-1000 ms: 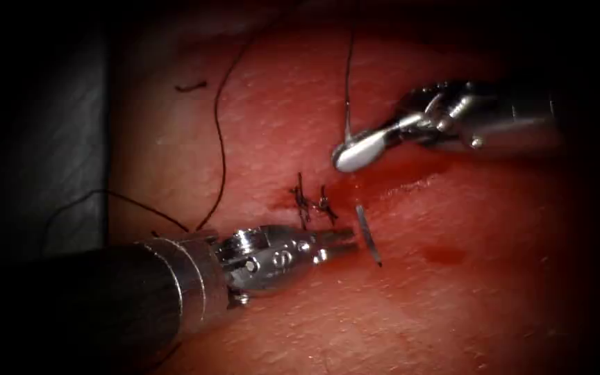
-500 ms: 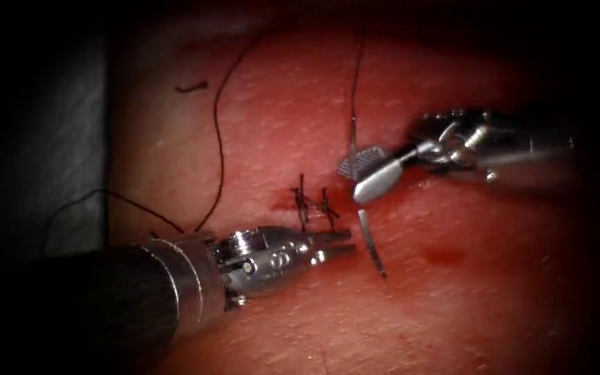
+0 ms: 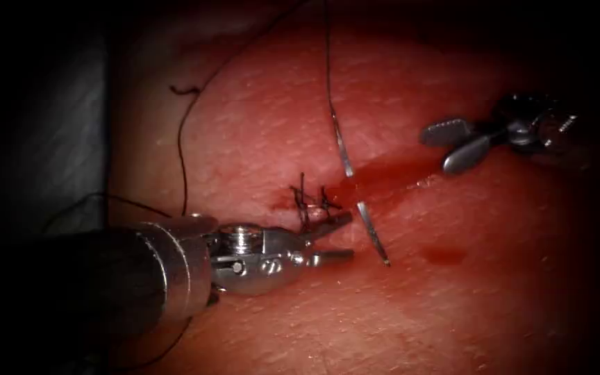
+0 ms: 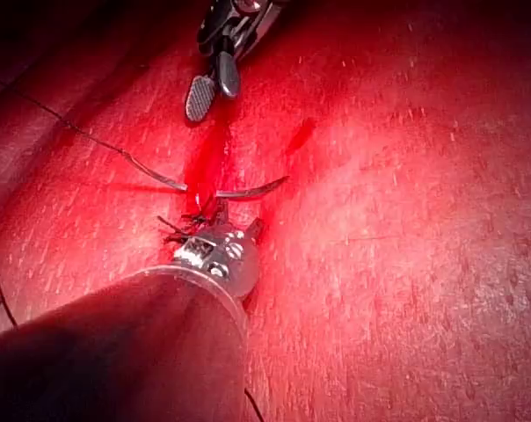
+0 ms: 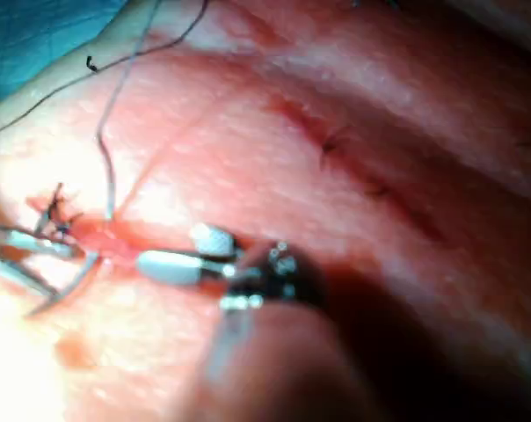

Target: Wound Closure

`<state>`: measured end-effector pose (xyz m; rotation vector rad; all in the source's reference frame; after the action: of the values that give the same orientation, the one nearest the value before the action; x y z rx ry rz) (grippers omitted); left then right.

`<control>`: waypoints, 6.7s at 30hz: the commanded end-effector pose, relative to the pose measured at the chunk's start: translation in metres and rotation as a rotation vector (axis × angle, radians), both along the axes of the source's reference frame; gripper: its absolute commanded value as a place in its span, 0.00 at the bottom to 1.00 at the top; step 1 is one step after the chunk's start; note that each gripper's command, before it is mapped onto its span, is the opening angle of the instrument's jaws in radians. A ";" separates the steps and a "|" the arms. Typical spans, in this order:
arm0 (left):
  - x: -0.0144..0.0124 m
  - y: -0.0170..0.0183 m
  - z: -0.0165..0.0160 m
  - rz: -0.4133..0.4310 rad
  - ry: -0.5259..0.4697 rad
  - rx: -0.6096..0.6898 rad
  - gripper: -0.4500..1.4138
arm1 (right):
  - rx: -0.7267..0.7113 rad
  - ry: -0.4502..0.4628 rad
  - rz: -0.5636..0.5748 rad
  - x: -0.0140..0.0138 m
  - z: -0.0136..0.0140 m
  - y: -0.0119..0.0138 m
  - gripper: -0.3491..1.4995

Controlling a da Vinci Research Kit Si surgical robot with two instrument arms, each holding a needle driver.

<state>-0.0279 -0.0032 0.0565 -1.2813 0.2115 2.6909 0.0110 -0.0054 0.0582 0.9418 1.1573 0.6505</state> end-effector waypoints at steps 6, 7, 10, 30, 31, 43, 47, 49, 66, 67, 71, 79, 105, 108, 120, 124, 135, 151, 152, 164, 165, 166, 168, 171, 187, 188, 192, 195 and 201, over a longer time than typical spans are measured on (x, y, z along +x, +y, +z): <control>-0.0027 -0.0003 0.0004 0.041 -0.027 -0.086 0.44 | -0.031 -0.003 0.042 0.0001 0.0010 -0.0006 0.74; -0.0030 -0.0004 0.0003 0.047 -0.029 -0.106 0.44 | -0.042 -0.004 0.048 0.0001 0.0010 -0.0005 0.74; -0.0037 -0.0006 0.0004 0.077 -0.024 -0.163 0.41 | -0.064 -0.004 0.055 0.0001 0.0009 -0.0005 0.74; -0.0049 -0.0019 0.0013 -0.008 -0.032 -0.233 0.00 | -0.482 -0.029 0.131 -0.0013 -0.0001 -0.0010 0.72; -0.0051 -0.0020 0.0006 -0.032 -0.095 -0.156 0.00 | -0.476 -0.010 0.120 -0.0015 -0.0003 -0.0010 0.64; -0.0053 -0.0002 -0.0054 -0.188 -0.391 0.387 0.00 | -0.480 -0.009 0.121 -0.0009 -0.0019 -0.0033 0.71; -0.0053 0.0001 -0.0063 -0.215 -0.444 0.517 0.00 | -0.455 0.002 0.112 -0.0008 -0.0019 -0.0045 0.67; -0.0052 0.0000 -0.0066 -0.223 -0.465 0.573 0.00 | -0.423 0.004 0.094 -0.0007 -0.0018 -0.0051 0.63; -0.0053 -0.0007 -0.0108 -0.100 -0.480 0.443 0.00 | 0.106 -0.080 0.083 0.0017 -0.0013 -0.0071 0.72; -0.0054 -0.0006 -0.0112 -0.086 -0.459 0.382 0.00 | 0.123 -0.084 0.085 0.0018 -0.0013 -0.0071 0.73; -0.0053 0.0000 -0.0124 -0.020 -0.408 0.213 0.00 | 0.208 -0.089 0.078 0.0021 -0.0016 -0.0073 0.73; -0.0045 0.0023 -0.0122 0.010 -0.236 -0.029 0.00 | 0.256 -0.052 0.034 0.0018 -0.0025 -0.0073 0.55; -0.0034 0.0034 -0.0079 0.046 -0.166 -0.249 0.00 | 0.294 -0.067 0.114 0.0027 -0.0036 -0.0028 0.62; -0.0035 0.0031 -0.0079 0.071 -0.179 -0.270 0.00 | 0.296 -0.060 0.111 0.0037 -0.0034 -0.0026 0.62; -0.0043 0.0027 -0.0080 0.090 -0.188 -0.301 0.00 | 0.300 -0.021 0.079 0.0077 -0.0037 -0.0036 0.67; -0.0043 0.0028 -0.0077 0.090 -0.189 -0.302 0.00 | 0.306 -0.007 0.068 0.0083 -0.0041 -0.0041 0.67; -0.0043 0.0028 -0.0078 0.089 -0.191 -0.303 0.00 | 0.307 0.004 0.059 0.0086 -0.0043 -0.0047 0.54; -0.0047 0.0026 -0.0083 0.096 -0.197 -0.313 0.19 | 0.286 -0.039 0.092 0.0085 -0.0024 -0.0047 0.00; -0.0047 0.0027 -0.0083 0.078 -0.207 -0.284 0.47 | 0.283 -0.053 0.084 0.0083 -0.0023 -0.0047 0.00; -0.0040 0.0021 -0.0089 -0.119 -0.254 0.019 0.90 | 0.182 -0.048 0.177 0.0056 -0.0022 -0.0021 0.00; -0.0037 0.0020 -0.0089 -0.117 -0.255 0.019 0.80 | 0.179 -0.050 0.183 0.0053 -0.0023 -0.0019 0.00; -0.0035 0.0019 -0.0089 -0.115 -0.256 0.019 0.74 | 0.169 -0.048 0.190 0.0052 -0.0023 -0.0017 0.00; -0.0027 0.0020 -0.0088 -0.125 -0.271 0.065 0.47 | 0.127 -0.035 0.198 0.0049 -0.0025 -0.0015 0.00; -0.0018 0.0026 -0.0084 -0.116 -0.301 0.155 0.00 | 0.044 -0.006 0.207 0.0049 -0.0027 -0.0015 0.00; 0.0002 0.0063 -0.0034 -0.113 -0.069 0.326 0.00 | -0.133 0.066 0.216 0.0052 -0.0031 -0.0014 0.00; 0.0003 0.0065 -0.0032 -0.116 -0.051 0.328 0.00 | -0.139 0.067 0.216 0.0052 -0.0031 -0.0015 0.00; 0.0004 0.0071 -0.0022 -0.122 0.028 0.340 0.00 | -0.156 0.074 0.214 0.0055 -0.0031 -0.0015 0.00; 0.0002 0.0075 -0.0015 -0.106 0.086 0.357 0.00 | -0.167 0.077 0.216 0.0057 -0.0032 -0.0016 0.00; 0.0002 0.0084 -0.0005 -0.059 0.155 0.387 0.00 | -0.190 0.085 0.220 0.0057 -0.0033 -0.0017 0.00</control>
<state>-0.0271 0.0055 0.0556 -0.9229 -0.2460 2.6181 0.0161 -0.0062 0.0543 0.6887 1.3855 0.6673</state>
